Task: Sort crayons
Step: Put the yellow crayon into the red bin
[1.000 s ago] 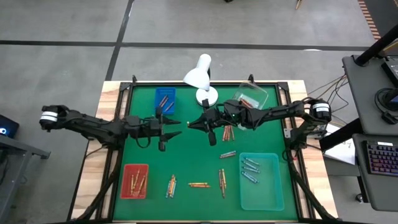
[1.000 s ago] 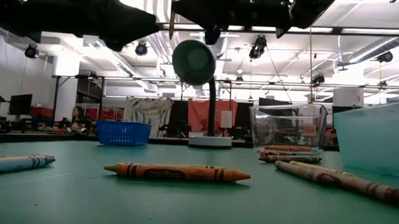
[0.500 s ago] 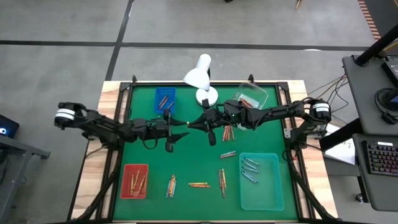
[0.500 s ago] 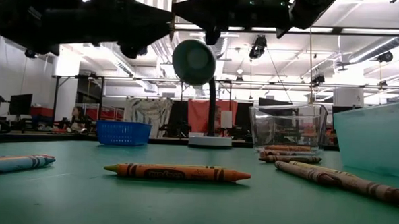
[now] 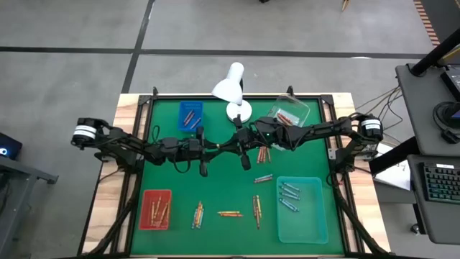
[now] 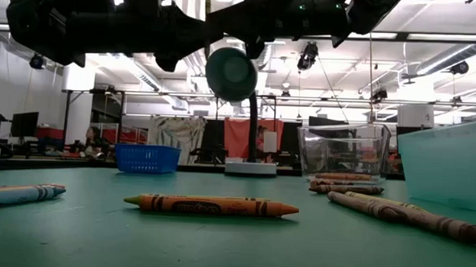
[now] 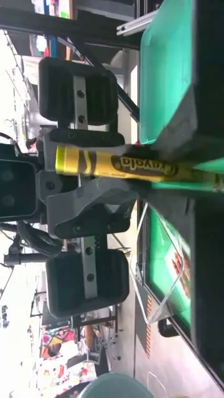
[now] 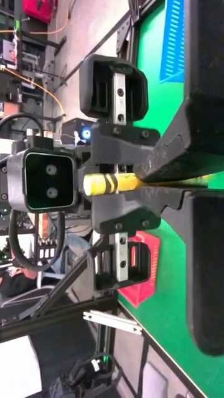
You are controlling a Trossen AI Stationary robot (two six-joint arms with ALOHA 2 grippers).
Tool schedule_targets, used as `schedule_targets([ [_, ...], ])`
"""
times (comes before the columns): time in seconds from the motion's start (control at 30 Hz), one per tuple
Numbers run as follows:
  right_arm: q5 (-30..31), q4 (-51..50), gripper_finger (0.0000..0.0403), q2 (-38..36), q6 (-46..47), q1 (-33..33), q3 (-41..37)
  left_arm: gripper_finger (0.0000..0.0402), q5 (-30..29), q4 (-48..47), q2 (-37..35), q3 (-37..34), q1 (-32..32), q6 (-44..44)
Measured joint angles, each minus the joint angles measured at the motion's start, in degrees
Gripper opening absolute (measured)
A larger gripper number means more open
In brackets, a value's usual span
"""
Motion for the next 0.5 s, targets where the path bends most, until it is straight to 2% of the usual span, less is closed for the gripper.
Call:
schedule_targets([
  [0.07,0.2,0.02,0.0017,0.0,0.41,0.0,0.0,0.0011,0.1,-0.49,-0.32,-0.09,-0.03,-0.12],
  [0.23,0.3,0.01,0.0051,0.0,2.27,-0.04,0.04,0.0017,-0.13,-2.28,-1.39,0.04,-0.09,-0.57],
  [0.4,0.28,-0.02,0.0095,-0.43,4.79,-0.04,0.06,0.0004,-0.44,-3.13,-2.94,-0.05,-0.09,-0.92],
  [0.5,0.26,-0.86,0.0116,-1.2,6.0,-0.04,0.07,0.0005,-0.44,-7.38,-5.73,0.15,-0.1,-2.09],
])
